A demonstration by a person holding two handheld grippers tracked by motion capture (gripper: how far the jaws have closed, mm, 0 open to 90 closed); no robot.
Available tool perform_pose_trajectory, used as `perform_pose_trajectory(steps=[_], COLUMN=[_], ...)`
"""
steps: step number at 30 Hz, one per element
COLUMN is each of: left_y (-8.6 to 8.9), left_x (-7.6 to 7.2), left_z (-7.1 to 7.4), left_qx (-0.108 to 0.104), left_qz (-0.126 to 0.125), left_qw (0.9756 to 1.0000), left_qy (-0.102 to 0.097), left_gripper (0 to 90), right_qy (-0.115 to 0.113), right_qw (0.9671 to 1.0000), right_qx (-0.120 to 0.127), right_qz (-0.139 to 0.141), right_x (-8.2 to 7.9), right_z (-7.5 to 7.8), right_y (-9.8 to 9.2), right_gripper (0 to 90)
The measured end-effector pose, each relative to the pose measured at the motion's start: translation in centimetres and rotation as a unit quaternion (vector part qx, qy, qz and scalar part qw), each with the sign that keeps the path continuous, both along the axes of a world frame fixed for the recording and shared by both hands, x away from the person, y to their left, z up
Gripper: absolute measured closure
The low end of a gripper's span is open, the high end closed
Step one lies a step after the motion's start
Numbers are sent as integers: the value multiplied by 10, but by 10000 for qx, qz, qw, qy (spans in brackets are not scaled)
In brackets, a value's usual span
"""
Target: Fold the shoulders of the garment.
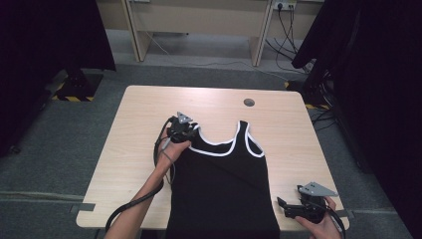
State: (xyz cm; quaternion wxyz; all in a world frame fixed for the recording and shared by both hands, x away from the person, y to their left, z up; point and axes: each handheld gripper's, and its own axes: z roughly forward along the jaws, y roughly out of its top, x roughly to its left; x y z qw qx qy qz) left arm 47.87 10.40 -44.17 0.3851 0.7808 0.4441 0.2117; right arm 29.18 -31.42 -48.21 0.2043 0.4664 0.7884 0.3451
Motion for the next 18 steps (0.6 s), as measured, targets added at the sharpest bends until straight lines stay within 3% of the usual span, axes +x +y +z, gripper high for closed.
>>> perform_pose_trajectory(steps=[9, 14, 15, 17, 18], left_y=[2, 2, 3, 3, 3], left_x=[-38, -63, -74, -80, -92], left_z=[17, 20, 19, 19, 16], left_qx=[-258, -286, -282, -319, -322], left_qz=[-353, -615, -702, -736, -827], left_qw=[9989, 9975, 9969, 9966, 9958], left_qy=[-151, -184, -211, -205, -213], left_gripper=[799, 798, 798, 796, 796], right_qy=[-2, -3, -1, 3, 3], right_qw=[10000, 10000, 10000, 10000, 10000], right_qx=[0, 8, 4, -1, 1], right_qz=[0, -6, -5, -7, -7], right_x=[0, 0, 0, 0, 0], right_z=[0, 0, 0, 0, 0], right_y=[0, 0, 0, 0, 0], right_gripper=[114, 113, 113, 113, 113])
